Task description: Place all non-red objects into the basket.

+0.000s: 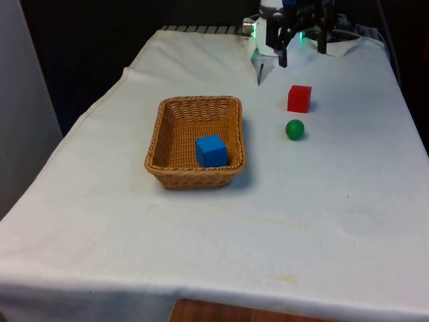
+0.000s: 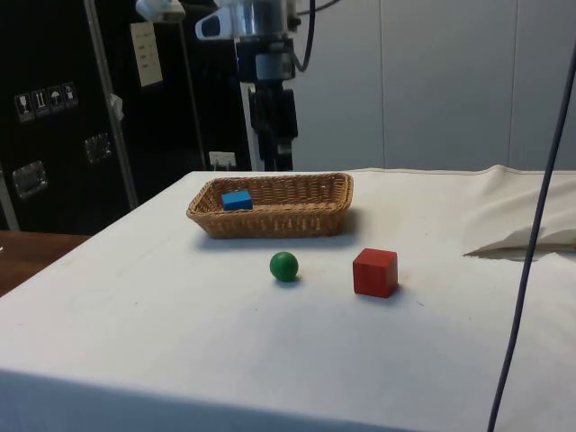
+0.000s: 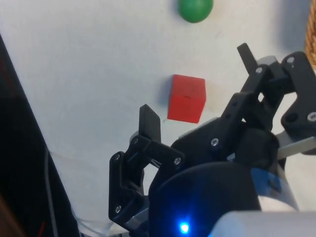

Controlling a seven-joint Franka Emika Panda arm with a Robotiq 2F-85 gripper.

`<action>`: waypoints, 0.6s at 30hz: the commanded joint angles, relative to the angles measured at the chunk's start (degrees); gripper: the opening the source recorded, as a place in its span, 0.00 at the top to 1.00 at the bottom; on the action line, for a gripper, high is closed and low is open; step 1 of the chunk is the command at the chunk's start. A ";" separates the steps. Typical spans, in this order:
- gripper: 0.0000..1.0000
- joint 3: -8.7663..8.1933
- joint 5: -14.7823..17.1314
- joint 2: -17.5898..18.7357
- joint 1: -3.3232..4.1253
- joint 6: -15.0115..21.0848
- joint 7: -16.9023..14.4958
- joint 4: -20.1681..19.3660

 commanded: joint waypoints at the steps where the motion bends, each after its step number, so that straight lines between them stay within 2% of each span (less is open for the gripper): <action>1: 0.00 0.34 0.86 0.46 0.17 1.60 0.06 -0.74; 4: 0.00 0.97 1.49 1.60 0.17 3.55 0.17 -1.60; 5: 0.00 0.80 1.09 1.26 0.00 2.35 0.00 -1.26; 6: 0.00 1.15 1.60 1.89 0.17 3.90 0.17 -1.72; 13: 0.00 2.46 1.78 4.07 0.17 7.79 1.55 -2.92; 14: 0.00 2.41 1.66 3.90 0.00 6.76 1.09 -2.64; 15: 0.00 2.64 1.72 4.41 0.23 8.31 1.78 -3.04; 18: 0.00 3.15 1.72 5.44 0.23 9.91 2.41 -3.32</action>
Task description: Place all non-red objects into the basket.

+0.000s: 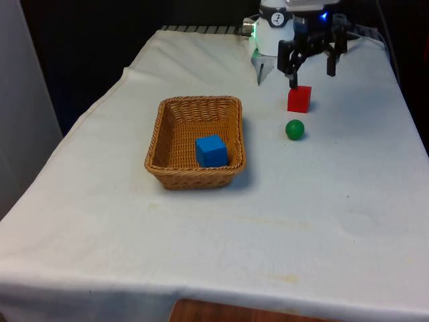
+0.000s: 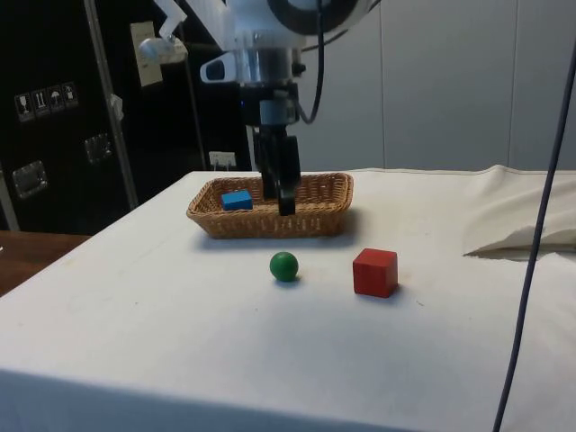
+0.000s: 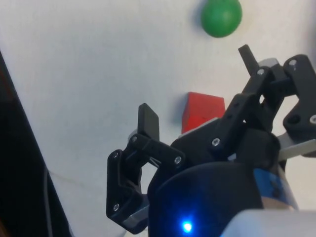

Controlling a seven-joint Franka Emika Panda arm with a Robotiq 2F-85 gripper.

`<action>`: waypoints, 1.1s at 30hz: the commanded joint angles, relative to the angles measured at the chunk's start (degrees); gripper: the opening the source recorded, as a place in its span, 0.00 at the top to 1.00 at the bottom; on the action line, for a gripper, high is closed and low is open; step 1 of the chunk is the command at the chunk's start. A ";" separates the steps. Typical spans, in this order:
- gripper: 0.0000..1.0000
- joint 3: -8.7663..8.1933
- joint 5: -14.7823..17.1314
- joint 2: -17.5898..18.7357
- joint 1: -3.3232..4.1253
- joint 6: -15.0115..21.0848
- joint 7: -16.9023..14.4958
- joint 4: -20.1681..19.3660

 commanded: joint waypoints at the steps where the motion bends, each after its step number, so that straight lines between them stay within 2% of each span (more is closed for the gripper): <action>1: 0.00 0.17 0.06 0.63 0.17 1.72 0.57 -0.34; 4: 0.00 0.63 0.06 2.12 0.17 3.95 1.09 -0.74; 5: 0.00 0.52 0.00 1.55 0.00 2.46 0.57 -0.46; 6: 0.00 0.74 0.06 2.46 0.23 4.47 1.20 -0.86; 13: 0.00 1.26 -0.46 5.56 0.29 8.88 2.41 -1.26; 14: 0.00 1.49 0.00 5.50 0.06 8.14 1.72 -1.09; 15: 0.00 1.32 -0.40 5.67 0.29 9.17 2.41 -1.32; 22: 0.00 1.66 0.00 6.07 0.06 9.11 1.72 -1.15; 24: 0.00 1.32 -0.06 7.16 -0.23 9.91 1.32 -0.86; 31: 0.00 0.23 -0.29 10.20 -0.29 11.52 0.52 0.34; 32: 0.00 0.40 0.00 9.85 -0.29 10.77 0.40 0.34; 33: 0.00 0.06 -0.40 10.60 -0.23 11.86 0.52 0.46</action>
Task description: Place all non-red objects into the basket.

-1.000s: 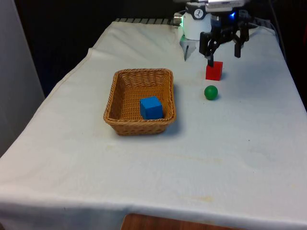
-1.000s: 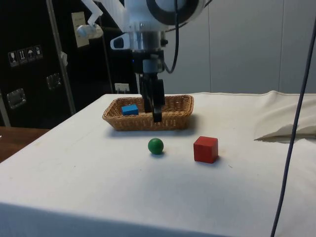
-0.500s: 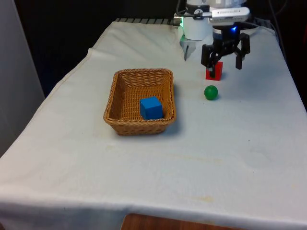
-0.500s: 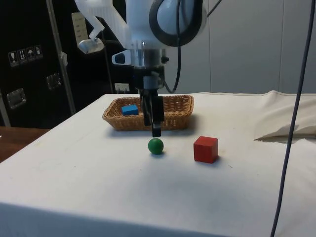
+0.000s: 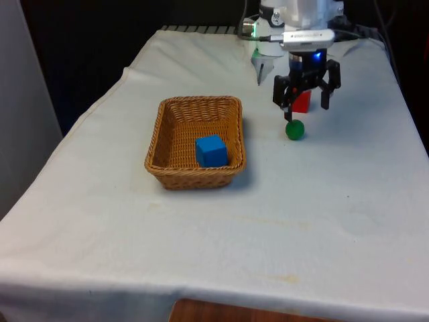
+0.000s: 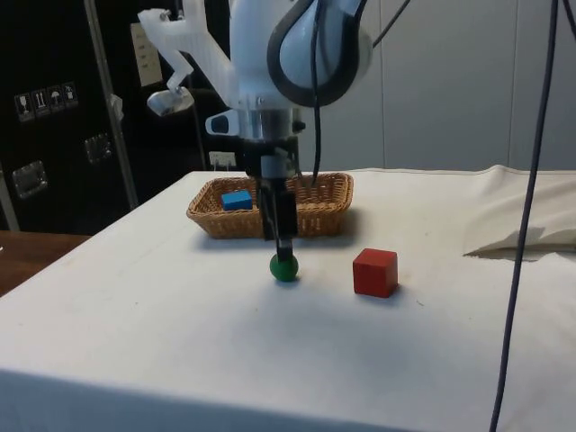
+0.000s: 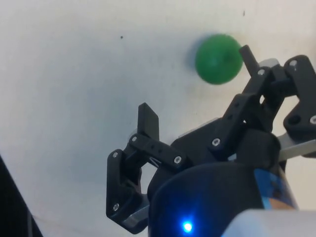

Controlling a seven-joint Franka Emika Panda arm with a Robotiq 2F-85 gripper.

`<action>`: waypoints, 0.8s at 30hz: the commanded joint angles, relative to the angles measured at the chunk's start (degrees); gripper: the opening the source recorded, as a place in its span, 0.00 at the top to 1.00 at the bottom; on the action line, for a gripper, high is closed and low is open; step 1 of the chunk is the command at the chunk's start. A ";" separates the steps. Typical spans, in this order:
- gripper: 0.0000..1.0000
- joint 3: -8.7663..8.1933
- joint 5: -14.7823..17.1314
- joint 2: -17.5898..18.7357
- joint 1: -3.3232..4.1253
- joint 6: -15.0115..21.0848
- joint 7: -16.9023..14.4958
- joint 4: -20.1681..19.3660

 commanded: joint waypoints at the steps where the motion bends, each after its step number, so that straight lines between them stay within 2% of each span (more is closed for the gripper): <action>1: 0.00 -0.40 -0.57 0.57 0.06 0.97 0.17 0.00; 6: 0.00 -1.15 -0.92 2.12 0.17 2.46 0.06 0.29; 7: 0.00 -0.69 -0.17 1.78 -0.06 1.83 -0.40 0.23; 8: 0.00 -1.20 -0.97 2.35 0.23 2.69 0.00 0.29; 14: 0.00 -1.66 -1.32 4.01 0.34 4.07 0.06 0.69; 15: 0.00 -0.97 -0.46 3.72 -0.06 3.32 -0.52 0.63; 16: 0.00 -1.78 -1.49 4.58 0.40 4.58 0.06 0.80; 19: 0.00 -2.01 -1.72 5.50 0.46 5.39 0.11 1.03; 24: 0.00 -1.83 -1.38 7.10 0.23 6.93 -0.29 1.20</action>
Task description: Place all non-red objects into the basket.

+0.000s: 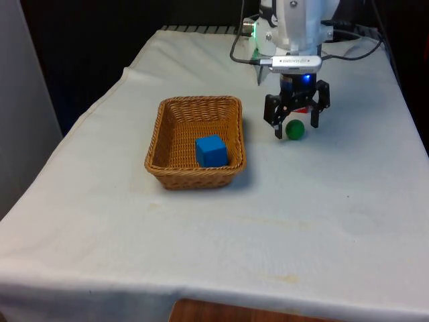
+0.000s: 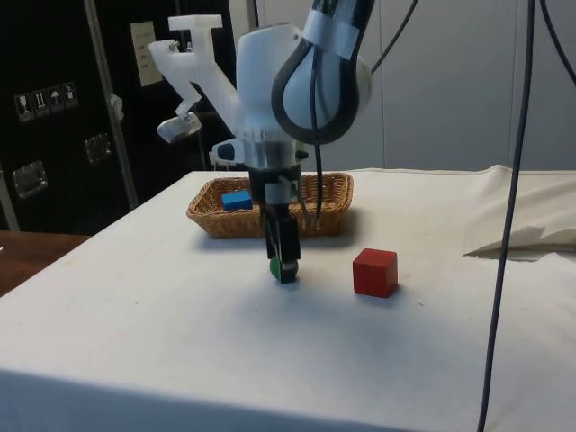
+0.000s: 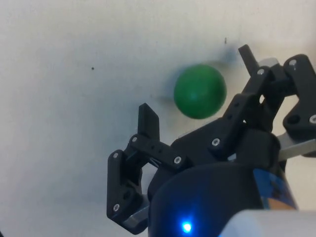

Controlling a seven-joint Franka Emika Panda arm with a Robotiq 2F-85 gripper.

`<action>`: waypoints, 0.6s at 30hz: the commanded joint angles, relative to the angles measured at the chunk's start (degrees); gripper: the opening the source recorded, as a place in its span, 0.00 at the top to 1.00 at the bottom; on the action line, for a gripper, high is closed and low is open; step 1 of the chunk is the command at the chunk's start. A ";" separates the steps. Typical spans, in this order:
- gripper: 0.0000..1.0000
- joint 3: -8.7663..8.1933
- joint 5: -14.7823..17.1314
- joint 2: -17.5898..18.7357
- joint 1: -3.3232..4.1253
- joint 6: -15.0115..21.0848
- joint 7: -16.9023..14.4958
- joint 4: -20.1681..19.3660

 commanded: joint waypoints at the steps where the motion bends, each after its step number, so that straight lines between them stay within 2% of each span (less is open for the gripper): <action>1: 0.00 0.00 0.00 0.29 0.00 0.29 0.00 0.06; 2: 0.00 -0.40 -0.40 0.86 0.23 1.26 0.17 0.11; 5: 0.00 -0.52 -0.46 1.32 0.29 1.66 0.23 0.17; 9: 0.00 -0.11 0.00 1.32 -0.06 1.09 -0.06 0.23; 10: 0.00 -0.40 -0.23 1.26 0.06 1.66 -0.06 0.06; 14: 0.00 -0.06 0.23 1.03 -0.29 1.43 -0.46 0.11; 16: 0.00 0.34 0.69 0.74 -0.80 1.15 -0.86 0.06; 17: 0.00 -0.40 0.00 1.03 -0.17 1.09 -0.17 0.23; 18: 0.00 0.46 0.86 0.63 -0.92 1.03 -1.03 0.06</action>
